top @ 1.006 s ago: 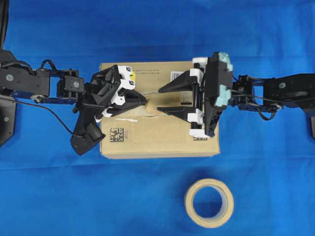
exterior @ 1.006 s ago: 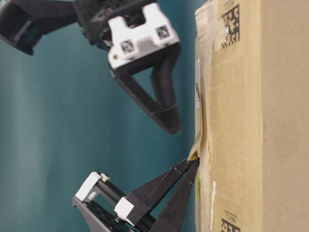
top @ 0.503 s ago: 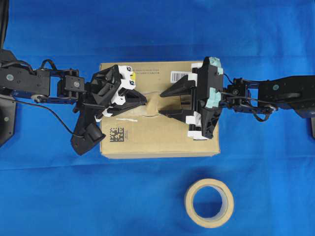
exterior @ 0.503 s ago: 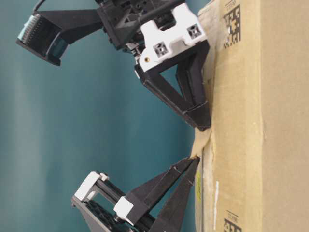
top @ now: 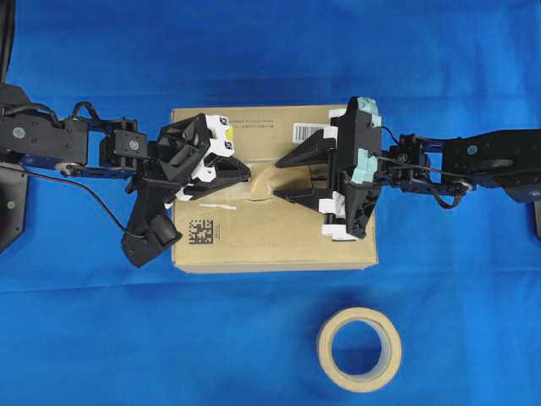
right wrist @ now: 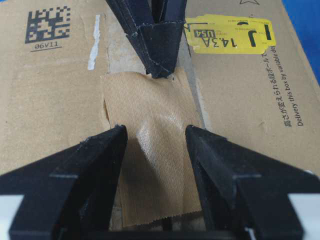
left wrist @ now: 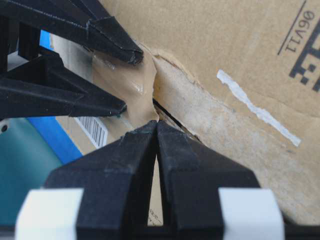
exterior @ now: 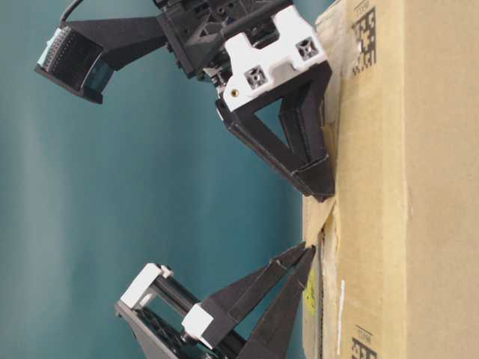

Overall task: Apply tape along the seams of the closed cardboard box to seal it securely.
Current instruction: 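Bring the right gripper in and press the strip onto the seam, then release the strip with the left gripper and lift both grippers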

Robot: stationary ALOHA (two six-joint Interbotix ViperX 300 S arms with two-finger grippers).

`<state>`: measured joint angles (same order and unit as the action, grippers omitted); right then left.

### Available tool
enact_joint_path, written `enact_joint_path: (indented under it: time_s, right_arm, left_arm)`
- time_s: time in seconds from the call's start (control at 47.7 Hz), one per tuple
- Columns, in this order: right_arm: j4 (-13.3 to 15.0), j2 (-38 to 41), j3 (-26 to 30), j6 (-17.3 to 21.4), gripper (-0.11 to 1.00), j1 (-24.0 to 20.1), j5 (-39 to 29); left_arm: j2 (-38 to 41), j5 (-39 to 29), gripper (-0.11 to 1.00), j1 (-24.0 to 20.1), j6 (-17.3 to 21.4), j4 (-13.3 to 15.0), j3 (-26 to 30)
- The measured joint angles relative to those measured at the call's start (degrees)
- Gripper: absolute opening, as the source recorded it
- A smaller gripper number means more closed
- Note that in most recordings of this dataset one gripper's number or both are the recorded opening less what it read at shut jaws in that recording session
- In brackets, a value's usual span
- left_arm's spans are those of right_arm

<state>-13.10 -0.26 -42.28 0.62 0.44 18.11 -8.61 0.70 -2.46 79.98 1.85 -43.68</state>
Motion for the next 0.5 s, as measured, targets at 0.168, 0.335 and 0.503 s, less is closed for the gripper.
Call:
enact_joint_path:
  time_s: [0.168, 0.335, 0.503]
  right_arm:
    - [0.0, 0.0, -0.1, 0.0, 0.58, 0.0, -0.1]
    - [-0.1, 0.0, -0.1, 0.1, 0.58, 0.0, -0.4]
    - [0.0, 0.0, -0.1, 0.0, 0.57, 0.0, -1.0]
  left_arm:
    - [0.6, -2.7, 0.13, 0.0, 0.1, -0.1, 1.5]
    - [1.2, -4.2, 0.57, -0.3, 0.1, -0.1, 3.2]
    - [1.2, -4.9, 0.72, -0.9, 0.1, -0.3, 3.9]
